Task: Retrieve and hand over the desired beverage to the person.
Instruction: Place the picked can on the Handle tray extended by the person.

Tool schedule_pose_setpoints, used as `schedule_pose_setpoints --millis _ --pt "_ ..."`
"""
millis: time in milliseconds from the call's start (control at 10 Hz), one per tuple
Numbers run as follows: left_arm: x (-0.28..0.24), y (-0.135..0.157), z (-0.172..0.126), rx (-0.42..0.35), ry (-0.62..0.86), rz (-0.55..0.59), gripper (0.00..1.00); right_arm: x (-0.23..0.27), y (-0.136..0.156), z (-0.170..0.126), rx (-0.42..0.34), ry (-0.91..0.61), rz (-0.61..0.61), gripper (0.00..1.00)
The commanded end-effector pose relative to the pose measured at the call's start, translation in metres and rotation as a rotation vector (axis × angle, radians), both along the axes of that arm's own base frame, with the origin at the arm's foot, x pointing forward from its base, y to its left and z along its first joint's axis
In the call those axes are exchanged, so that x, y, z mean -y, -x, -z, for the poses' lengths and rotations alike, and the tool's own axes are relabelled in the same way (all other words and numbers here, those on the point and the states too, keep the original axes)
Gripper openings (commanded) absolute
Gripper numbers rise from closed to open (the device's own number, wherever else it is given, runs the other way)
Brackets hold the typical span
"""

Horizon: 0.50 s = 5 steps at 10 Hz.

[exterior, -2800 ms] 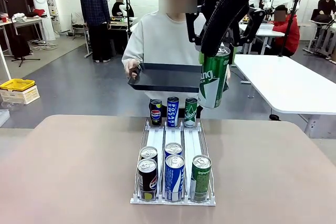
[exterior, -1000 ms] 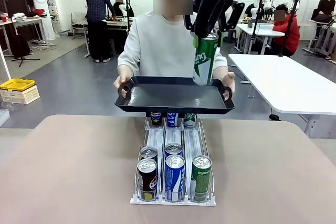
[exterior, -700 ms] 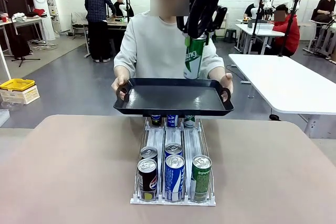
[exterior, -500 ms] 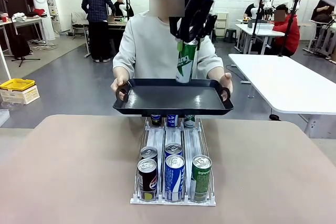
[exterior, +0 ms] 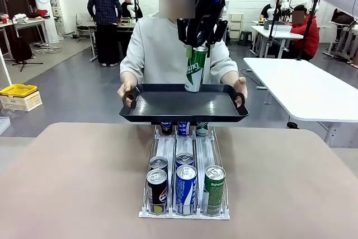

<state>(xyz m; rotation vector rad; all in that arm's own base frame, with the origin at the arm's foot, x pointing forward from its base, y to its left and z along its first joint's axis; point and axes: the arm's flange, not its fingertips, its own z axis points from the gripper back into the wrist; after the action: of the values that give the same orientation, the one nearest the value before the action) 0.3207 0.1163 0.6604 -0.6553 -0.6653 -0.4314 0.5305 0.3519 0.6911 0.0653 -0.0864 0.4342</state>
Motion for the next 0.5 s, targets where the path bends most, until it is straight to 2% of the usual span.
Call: schedule_pose_setpoints --millis 0,400 --pt "-0.001 0.0 0.0 0.012 0.01 0.01 1.0 0.003 0.003 -0.004 0.025 -0.002 0.006 0.58" --pt "-0.001 0.0 0.0 0.012 0.01 0.01 1.0 0.014 -0.029 0.001 -0.044 0.034 0.051 0.58"
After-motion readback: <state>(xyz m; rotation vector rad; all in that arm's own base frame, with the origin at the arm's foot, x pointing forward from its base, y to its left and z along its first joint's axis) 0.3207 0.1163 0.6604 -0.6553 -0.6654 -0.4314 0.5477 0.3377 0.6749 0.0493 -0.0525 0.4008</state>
